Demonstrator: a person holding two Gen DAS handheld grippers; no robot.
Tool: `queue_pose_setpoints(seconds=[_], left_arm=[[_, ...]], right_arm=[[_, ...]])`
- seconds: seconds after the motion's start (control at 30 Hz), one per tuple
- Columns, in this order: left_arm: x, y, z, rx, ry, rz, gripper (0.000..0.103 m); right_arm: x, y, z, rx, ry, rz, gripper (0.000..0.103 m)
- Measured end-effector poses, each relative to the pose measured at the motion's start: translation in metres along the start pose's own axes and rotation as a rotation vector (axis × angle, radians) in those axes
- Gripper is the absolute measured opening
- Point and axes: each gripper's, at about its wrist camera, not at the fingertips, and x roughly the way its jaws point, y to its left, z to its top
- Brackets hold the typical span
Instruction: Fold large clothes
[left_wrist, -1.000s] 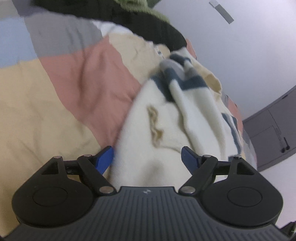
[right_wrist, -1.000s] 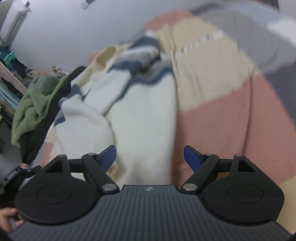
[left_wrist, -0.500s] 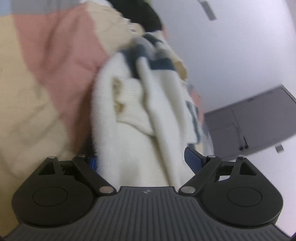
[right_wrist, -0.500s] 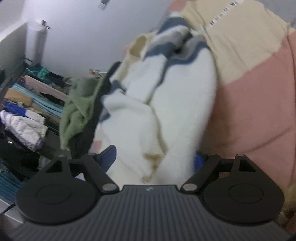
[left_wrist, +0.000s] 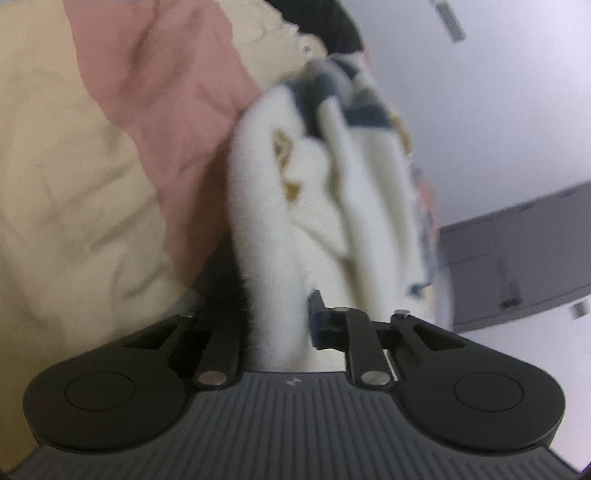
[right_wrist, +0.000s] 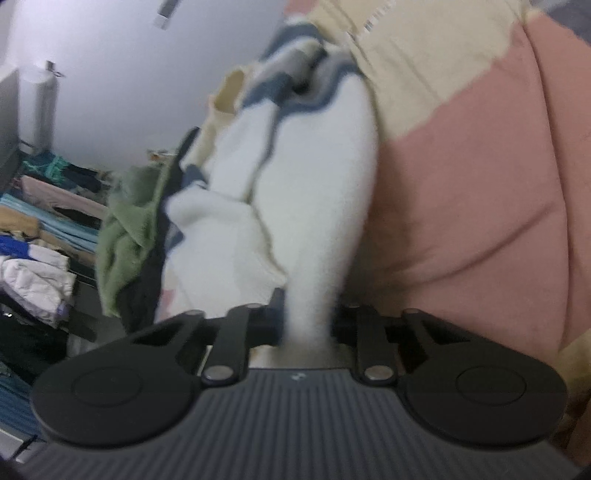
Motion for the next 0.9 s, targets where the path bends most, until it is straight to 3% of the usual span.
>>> queue_pose_setpoints(seconds=[0.2, 0.33, 0.63, 0.9], left_arm=[[-0.050, -0.017, -0.002, -0.033, -0.087, -0.227, 0.008], [-0.079, -0.034, -0.005, -0.007, -0.096, -0.316, 0.008], [-0.167, -0.066, -0.044, 0.103, -0.073, -0.430, 0.008], [-0.245, -0.122, -0.074, 0.190, -0.089, -0.517, 0.008]], right_arm=[[-0.043, 0.017, 0.005, -0.024, -0.124, 0.154, 0.013], [-0.073, 0.021, 0.007, 0.000, -0.151, 0.245, 0.012], [-0.154, 0.055, 0.001, -0.087, -0.198, 0.403, 0.011], [-0.224, 0.110, 0.007, -0.209, -0.236, 0.474, 0.010]])
